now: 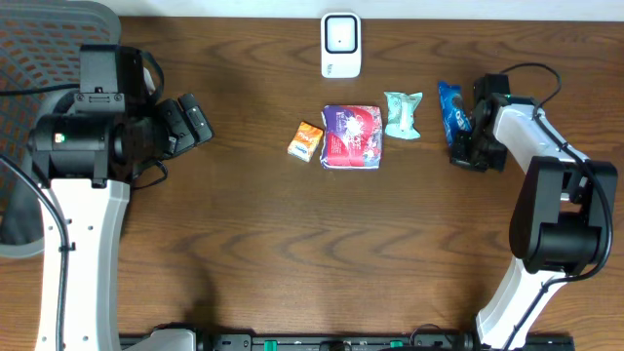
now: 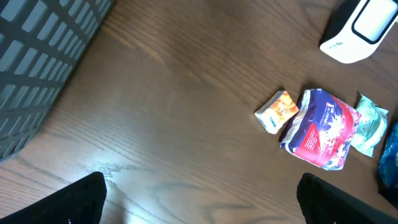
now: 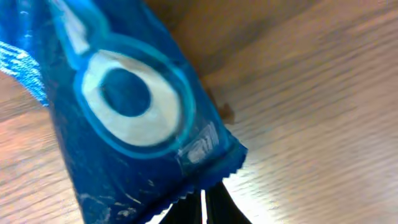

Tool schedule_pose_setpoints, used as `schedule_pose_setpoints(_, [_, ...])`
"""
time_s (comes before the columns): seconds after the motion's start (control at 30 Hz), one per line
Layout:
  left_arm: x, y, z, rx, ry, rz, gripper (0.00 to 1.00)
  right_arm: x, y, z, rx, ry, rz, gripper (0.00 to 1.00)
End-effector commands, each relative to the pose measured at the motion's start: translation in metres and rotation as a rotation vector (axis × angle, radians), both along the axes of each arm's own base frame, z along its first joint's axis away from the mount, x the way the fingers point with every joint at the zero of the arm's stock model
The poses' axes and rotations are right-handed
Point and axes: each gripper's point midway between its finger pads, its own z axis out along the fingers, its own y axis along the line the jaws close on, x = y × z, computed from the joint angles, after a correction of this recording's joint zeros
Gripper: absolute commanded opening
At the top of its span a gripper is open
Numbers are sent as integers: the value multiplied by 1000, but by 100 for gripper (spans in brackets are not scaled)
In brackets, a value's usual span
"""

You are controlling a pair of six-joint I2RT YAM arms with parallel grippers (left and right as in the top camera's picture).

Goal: Scan the item barcode

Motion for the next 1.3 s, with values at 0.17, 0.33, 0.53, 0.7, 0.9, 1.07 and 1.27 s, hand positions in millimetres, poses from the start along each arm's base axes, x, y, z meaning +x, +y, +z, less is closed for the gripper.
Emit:
schedule_pose_setpoints(0.17, [-1,3,0,8,1,5,98,26,8,50,50,-38,24,20])
schedule_pose_setpoints(0.33, [-1,3,0,8,1,5,98,47,21,52,120,-124,76,51])
schedule_pose_setpoints(0.53, [-1,3,0,8,1,5,98,70,21,51,110,-222,84,52])
schedule_pose_setpoints(0.7, [-1,3,0,8,1,5,98,75,27,31,102,-270,160,56])
schedule_pose_setpoints(0.9, [-1,3,0,8,1,5,98,92,40,43,-196,-304,296,56])
schedule_pose_setpoints(1.07, [-1,3,0,7,1,5,98,99,54,54,-354,-336,330,55])
schedule_pose_setpoints(1.27, [-1,3,0,8,1,5,98,98,46,34,-364,-298,323,54])
